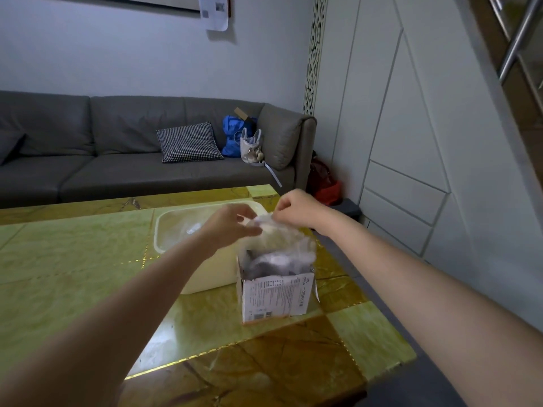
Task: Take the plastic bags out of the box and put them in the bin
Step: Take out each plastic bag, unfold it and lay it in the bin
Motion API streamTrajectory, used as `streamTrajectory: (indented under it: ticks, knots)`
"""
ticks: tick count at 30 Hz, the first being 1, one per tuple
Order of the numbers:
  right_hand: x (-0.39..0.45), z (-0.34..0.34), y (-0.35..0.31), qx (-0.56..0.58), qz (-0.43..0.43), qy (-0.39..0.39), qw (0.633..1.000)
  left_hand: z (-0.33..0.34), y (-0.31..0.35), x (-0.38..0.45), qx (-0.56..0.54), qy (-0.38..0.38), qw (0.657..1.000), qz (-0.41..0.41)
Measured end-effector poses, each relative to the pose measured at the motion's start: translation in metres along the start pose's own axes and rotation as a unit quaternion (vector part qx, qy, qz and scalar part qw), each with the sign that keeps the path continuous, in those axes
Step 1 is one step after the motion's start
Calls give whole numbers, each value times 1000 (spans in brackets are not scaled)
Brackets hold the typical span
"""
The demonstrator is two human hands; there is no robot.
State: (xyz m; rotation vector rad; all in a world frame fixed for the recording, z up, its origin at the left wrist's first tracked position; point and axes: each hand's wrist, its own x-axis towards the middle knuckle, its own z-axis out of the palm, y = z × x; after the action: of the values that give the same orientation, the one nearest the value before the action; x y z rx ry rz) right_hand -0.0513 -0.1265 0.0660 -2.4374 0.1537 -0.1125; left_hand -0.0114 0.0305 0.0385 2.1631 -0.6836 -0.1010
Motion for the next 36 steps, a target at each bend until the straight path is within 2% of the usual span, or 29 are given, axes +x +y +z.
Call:
streamTrajectory:
  ticks: [2, 4, 7, 9, 11, 13, 16, 19, 21, 23, 25, 28, 31, 33, 36]
  knots:
    - [1, -4, -6, 81, -21, 82, 993, -8, 6, -1, -164, -7, 985, -52]
    - [4, -7, -9, 171, -31, 127, 977, -15, 7, -3, -293, -53, 947, -117]
    - [4, -12, -14, 275, -42, 151, 949, -20, 2, -6, -334, -119, 922, -155]
    - [4, -15, -14, 295, -53, 160, 940, -19, -1, -6, -361, -100, 915, -147]
    - [2, -16, -12, 305, -64, 135, 941, -18, -1, -4, -419, -36, 898, -130]
    - [0, -15, -9, 334, -59, 74, 938, -20, 1, -1, -461, 20, 878, -126]
    - [-2, -13, -2, 406, -27, 5, 913, -26, 1, 5, -523, 24, 844, -117]
    - [-2, -9, 1, 462, -5, -83, 883, -26, 3, 8, -514, 36, 851, -101]
    - [-1, -6, 0, 495, -2, -128, 859, -21, 8, 10, -463, 113, 866, -150]
    - [2, -2, -5, 559, -3, -126, 819, -16, 8, 14, -355, 177, 900, -180]
    - [11, 2, -12, 592, 5, -63, 804, -17, 1, 23, -314, 228, 905, -173]
    - [33, 8, -18, 532, 23, 53, 845, -32, -15, 32, -237, 292, 916, -138]
    - [57, 17, -23, 466, 21, 90, 880, -56, -38, 40, -167, 327, 924, -103]
    - [72, 26, -25, 408, 26, 105, 907, -77, -63, 45, -129, 342, 921, -133]
    - [92, 46, -17, 309, 37, 93, 946, -102, -95, 51, -111, 355, 902, -222]
